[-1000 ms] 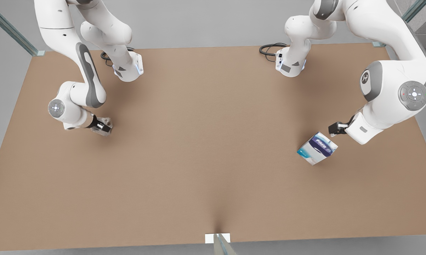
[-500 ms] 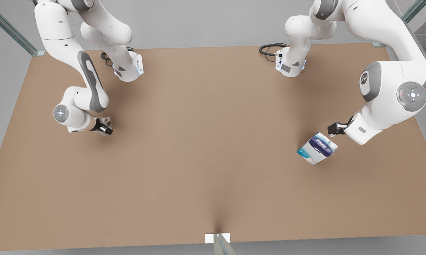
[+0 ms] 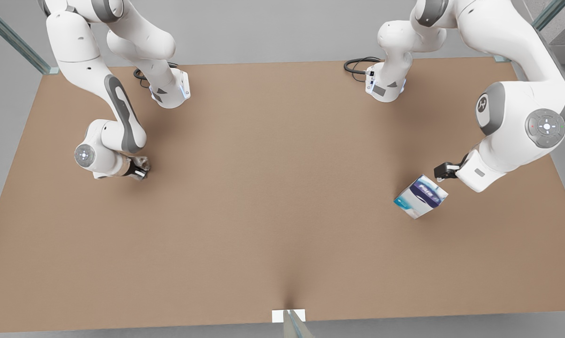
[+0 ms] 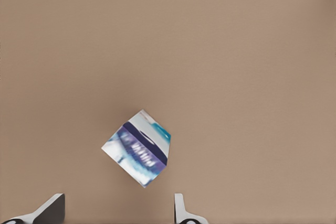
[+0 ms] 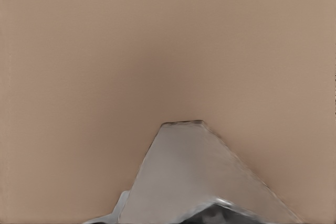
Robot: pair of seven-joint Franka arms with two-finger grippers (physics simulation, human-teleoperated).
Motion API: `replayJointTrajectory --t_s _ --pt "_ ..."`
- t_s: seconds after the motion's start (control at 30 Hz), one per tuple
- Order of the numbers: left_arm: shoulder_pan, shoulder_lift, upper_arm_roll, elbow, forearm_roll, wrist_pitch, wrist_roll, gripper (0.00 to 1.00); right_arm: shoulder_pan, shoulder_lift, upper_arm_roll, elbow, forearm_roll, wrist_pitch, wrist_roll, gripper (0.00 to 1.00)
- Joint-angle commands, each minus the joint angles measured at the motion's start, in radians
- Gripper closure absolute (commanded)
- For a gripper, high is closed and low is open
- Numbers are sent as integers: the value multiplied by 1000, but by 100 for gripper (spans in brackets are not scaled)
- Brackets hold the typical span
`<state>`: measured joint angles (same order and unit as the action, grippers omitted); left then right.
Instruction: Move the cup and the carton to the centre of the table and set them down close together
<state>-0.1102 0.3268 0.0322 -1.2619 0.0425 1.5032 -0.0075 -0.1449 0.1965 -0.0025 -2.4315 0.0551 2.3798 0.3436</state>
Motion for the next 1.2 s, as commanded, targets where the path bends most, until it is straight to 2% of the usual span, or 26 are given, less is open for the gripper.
replayJointTrajectory --t_s 0.0,0.33,0.43,0.47,0.53,0.57,0.63,0.73,0.8,0.93,1.0,1.1,1.13,1.17 --pt "-2 0 0 1 0 0 0 0 1 0 1 0 0 -1 0 79" --pt "-14 1 0 -1 0 -3 -2 0 21 -43 9 35 2 -16 -28 79" --pt "-14 3 0 -1 0 0 -2 0 24 37 229 270 17 -100 -23 79" --pt "-14 3 0 -1 0 -1 -2 0 99 102 239 364 26 -105 -17 79" --pt "-14 5 0 -1 -1 0 -2 0 303 305 228 675 55 -136 12 79" --pt "-14 5 0 -1 0 0 -2 0 413 382 176 813 64 -142 37 79" --pt "-16 5 0 -1 -1 2 -3 0 634 532 4 1088 196 -183 40 79" --pt "-16 6 0 -1 0 2 -2 0 864 715 -226 1321 414 -182 49 79" --pt "-17 5 0 -1 0 0 -2 0 918 787 -281 1398 436 -168 81 79" --pt "-17 5 0 -1 -1 0 -3 0 929 857 -309 1476 443 -113 77 76" --pt "-16 6 0 -1 -1 2 -3 0 935 883 -312 1496 442 -96 71 63" --pt "-19 6 0 -1 -1 0 -3 0 935 885 -329 1496 442 -97 63 37" --pt "-19 6 0 -1 0 2 -3 0 947 891 -353 1496 440 -96 61 21" --pt "-19 6 0 -1 0 0 -3 0 955 894 -364 1496 440 -96 52 20"
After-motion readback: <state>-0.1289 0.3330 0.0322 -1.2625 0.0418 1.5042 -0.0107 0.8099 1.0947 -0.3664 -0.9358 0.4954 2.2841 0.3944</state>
